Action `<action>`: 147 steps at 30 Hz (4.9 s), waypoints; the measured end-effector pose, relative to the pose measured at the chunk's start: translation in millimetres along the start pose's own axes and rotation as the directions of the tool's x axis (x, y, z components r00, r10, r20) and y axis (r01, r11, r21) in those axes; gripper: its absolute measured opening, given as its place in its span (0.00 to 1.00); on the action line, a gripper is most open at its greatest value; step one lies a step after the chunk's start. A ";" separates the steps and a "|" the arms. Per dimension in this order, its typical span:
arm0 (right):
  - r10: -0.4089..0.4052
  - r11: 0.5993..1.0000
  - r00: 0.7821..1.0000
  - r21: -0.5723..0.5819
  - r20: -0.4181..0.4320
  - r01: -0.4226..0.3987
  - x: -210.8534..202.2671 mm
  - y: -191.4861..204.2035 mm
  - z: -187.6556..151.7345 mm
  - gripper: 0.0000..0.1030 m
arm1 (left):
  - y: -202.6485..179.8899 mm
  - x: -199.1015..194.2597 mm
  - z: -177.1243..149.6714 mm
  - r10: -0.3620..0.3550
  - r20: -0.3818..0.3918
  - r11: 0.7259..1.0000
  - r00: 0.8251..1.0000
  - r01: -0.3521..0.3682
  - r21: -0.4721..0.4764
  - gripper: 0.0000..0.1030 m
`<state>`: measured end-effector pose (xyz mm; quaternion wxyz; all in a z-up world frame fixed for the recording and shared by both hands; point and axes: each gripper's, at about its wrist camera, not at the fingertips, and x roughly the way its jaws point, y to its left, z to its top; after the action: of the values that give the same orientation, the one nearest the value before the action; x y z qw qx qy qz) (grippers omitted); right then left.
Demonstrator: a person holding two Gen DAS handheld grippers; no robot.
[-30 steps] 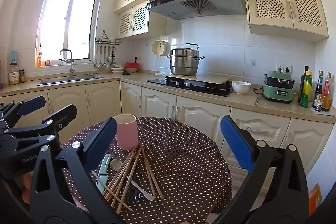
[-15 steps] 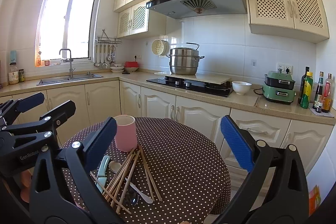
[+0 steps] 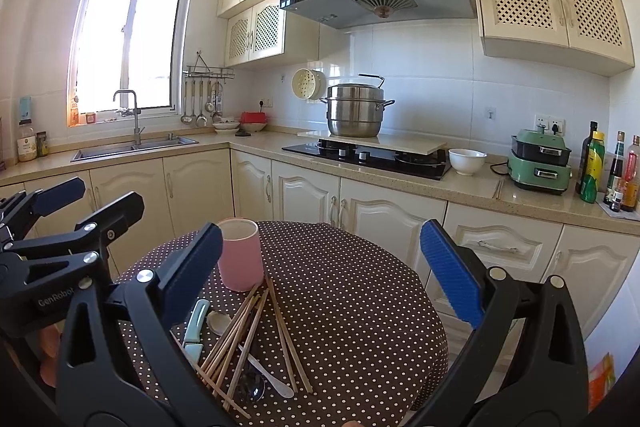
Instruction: Organize utensils
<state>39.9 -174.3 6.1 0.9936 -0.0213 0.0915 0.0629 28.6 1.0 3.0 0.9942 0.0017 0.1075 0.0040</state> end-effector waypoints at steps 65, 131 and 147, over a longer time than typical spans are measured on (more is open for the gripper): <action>0.069 0.998 0.984 0.021 -0.166 -0.066 66.7 -6.0 -22.9 0.94 | -1.0 58.7 -20.1 0.093 -0.190 0.996 0.977 -0.091 0.019 0.83; 0.356 0.916 0.533 0.175 -0.768 -0.360 302.3 12.3 -115.3 0.07 | 78.0 200.0 -65.7 -0.189 -0.460 0.941 0.867 0.026 -0.338 0.06; 0.471 0.881 0.779 0.192 -0.414 -0.431 243.8 -2.7 -12.1 0.07 | 51.5 193.1 12.2 -0.244 -0.116 0.943 0.963 0.207 -0.262 0.06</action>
<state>275.9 -148.1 -50.6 0.9007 0.0305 0.3234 0.2884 219.5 54.1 -26.2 0.9698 -0.1351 0.1786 -0.0964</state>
